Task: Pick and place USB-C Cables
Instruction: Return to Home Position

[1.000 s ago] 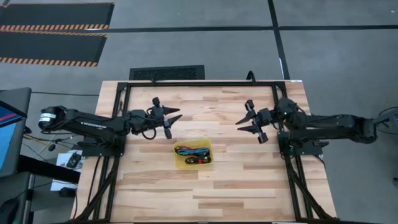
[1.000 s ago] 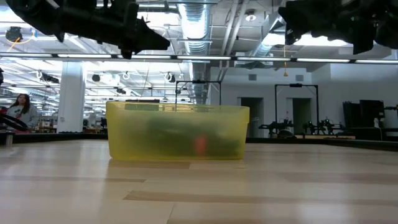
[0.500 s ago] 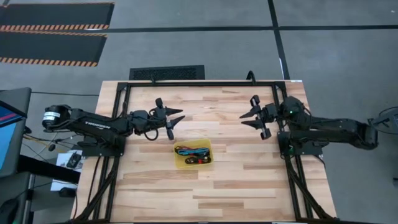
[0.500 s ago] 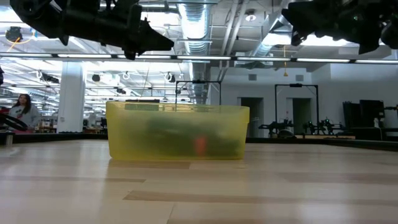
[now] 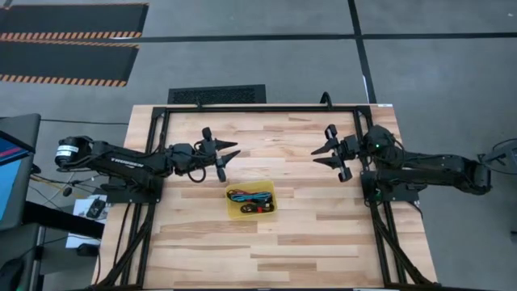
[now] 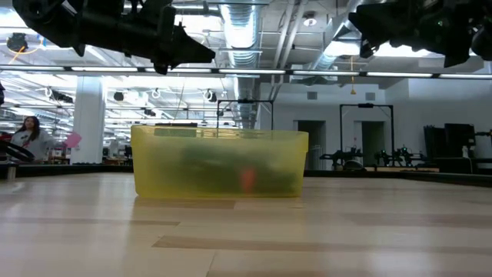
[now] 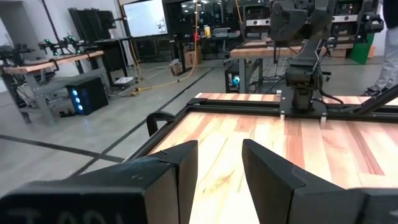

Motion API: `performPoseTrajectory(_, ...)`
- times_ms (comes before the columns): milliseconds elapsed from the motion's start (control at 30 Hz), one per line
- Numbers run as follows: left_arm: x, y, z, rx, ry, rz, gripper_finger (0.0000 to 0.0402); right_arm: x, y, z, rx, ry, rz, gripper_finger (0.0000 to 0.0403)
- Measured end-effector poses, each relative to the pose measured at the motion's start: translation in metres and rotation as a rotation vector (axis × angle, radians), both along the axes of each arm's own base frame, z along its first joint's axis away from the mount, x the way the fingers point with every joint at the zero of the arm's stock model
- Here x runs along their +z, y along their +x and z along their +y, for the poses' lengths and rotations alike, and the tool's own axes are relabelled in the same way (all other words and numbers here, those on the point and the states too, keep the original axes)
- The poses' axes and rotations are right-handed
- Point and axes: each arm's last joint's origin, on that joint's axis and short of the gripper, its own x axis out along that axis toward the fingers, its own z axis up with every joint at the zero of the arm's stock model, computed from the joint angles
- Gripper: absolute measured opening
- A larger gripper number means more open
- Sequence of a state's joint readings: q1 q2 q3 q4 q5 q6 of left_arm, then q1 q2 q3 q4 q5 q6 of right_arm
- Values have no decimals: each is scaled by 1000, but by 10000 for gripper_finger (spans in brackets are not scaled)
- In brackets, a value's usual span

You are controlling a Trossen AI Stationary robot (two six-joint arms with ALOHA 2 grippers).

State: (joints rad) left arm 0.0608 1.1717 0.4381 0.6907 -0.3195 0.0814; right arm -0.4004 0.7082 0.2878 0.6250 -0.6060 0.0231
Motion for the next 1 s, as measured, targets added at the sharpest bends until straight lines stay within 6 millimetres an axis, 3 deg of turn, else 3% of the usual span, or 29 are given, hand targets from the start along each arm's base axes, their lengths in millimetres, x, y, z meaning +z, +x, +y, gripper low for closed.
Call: performPoseTrajectory(1000,2,0,0,2,13,-10,116,0,-1,0,-3,-5,2,121)
